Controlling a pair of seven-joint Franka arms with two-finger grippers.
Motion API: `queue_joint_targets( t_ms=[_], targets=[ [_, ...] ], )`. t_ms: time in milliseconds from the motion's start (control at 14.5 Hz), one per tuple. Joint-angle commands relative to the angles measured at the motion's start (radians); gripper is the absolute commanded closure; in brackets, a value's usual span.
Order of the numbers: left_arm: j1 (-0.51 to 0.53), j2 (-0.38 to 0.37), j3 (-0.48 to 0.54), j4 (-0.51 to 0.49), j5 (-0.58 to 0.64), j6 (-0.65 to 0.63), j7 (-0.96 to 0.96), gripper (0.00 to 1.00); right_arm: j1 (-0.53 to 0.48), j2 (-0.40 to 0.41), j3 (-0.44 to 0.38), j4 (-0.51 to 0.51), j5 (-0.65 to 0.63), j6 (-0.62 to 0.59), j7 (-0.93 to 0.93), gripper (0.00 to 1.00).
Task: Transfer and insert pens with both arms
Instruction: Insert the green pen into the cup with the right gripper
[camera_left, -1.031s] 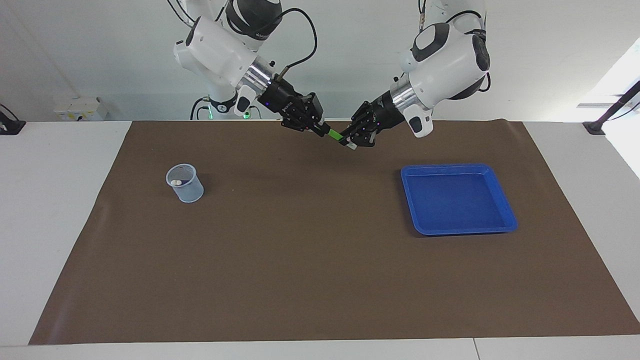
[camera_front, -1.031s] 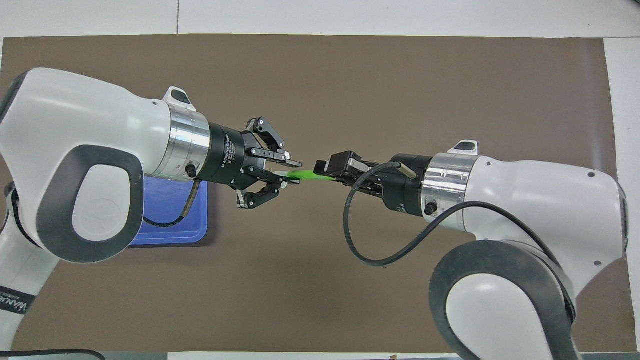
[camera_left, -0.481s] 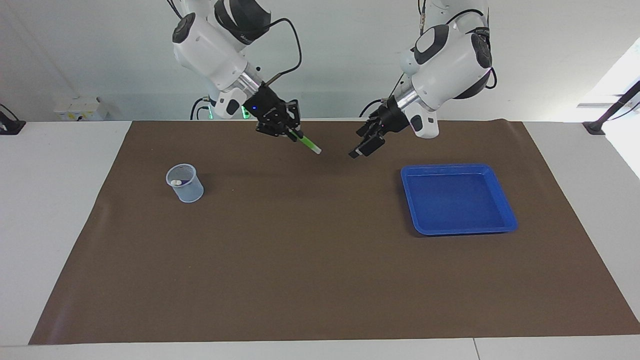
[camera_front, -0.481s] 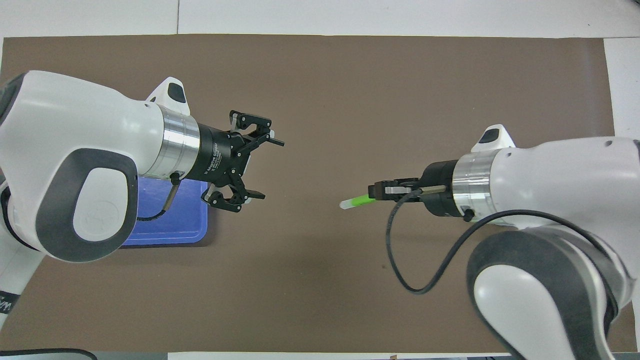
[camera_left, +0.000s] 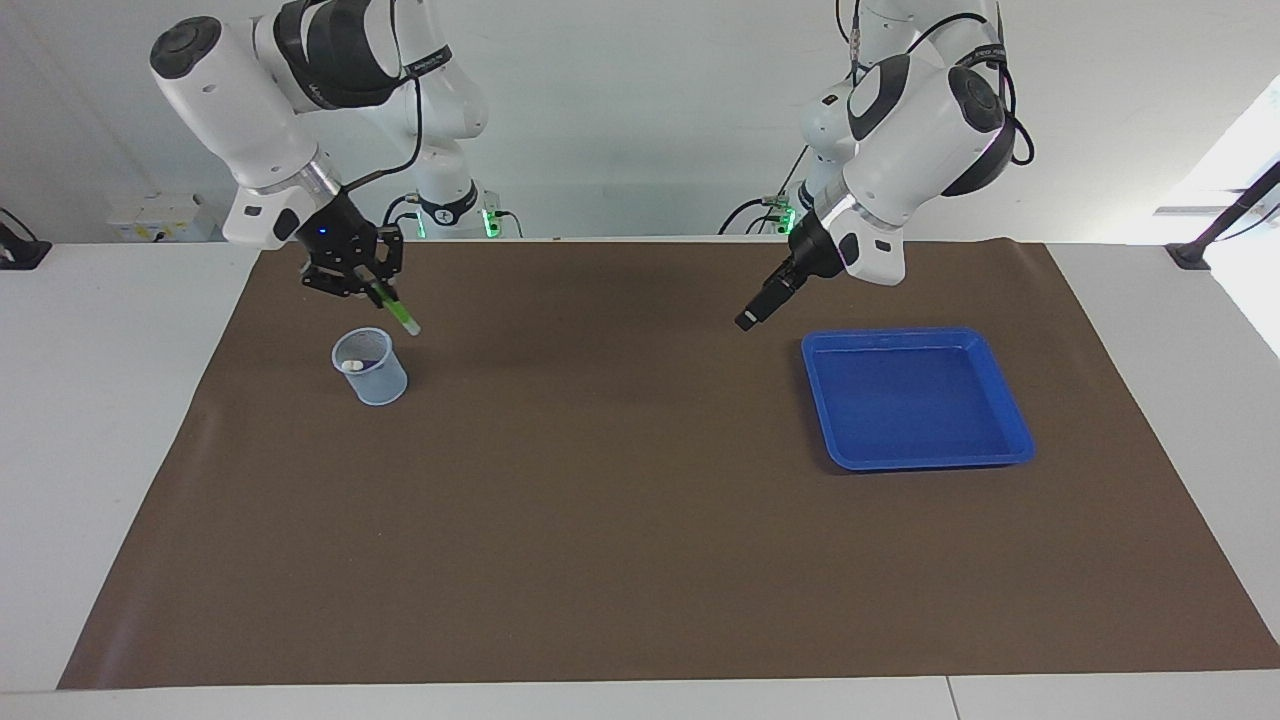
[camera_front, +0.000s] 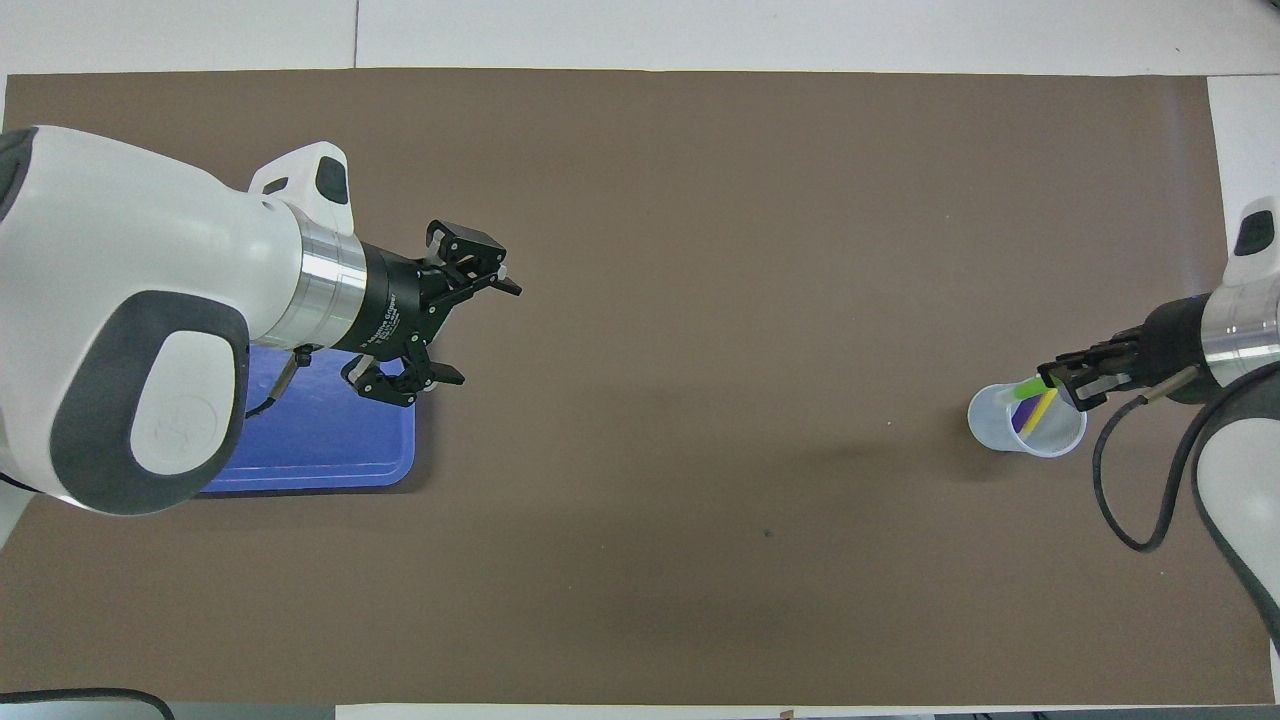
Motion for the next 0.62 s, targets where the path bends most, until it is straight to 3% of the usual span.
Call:
queue_joint_targets(
  t_ms=[0, 412, 550],
  targets=[
    [-0.007, -0.019, 0.003, 0.008, 0.033, -0.019, 0.014, 0.00, -0.037, -0.021, 0.017, -0.061, -0.113, 0.045, -0.022, 1.00],
    [-0.012, -0.013, 0.024, 0.023, 0.149, -0.053, 0.152, 0.00, -0.067, -0.002, 0.019, -0.153, -0.112, 0.089, 0.063, 1.00],
    [-0.126, -0.004, 0.166, 0.061, 0.241, -0.123, 0.234, 0.00, -0.062, 0.016, 0.020, -0.169, -0.110, 0.092, 0.108, 1.00]
  ],
)
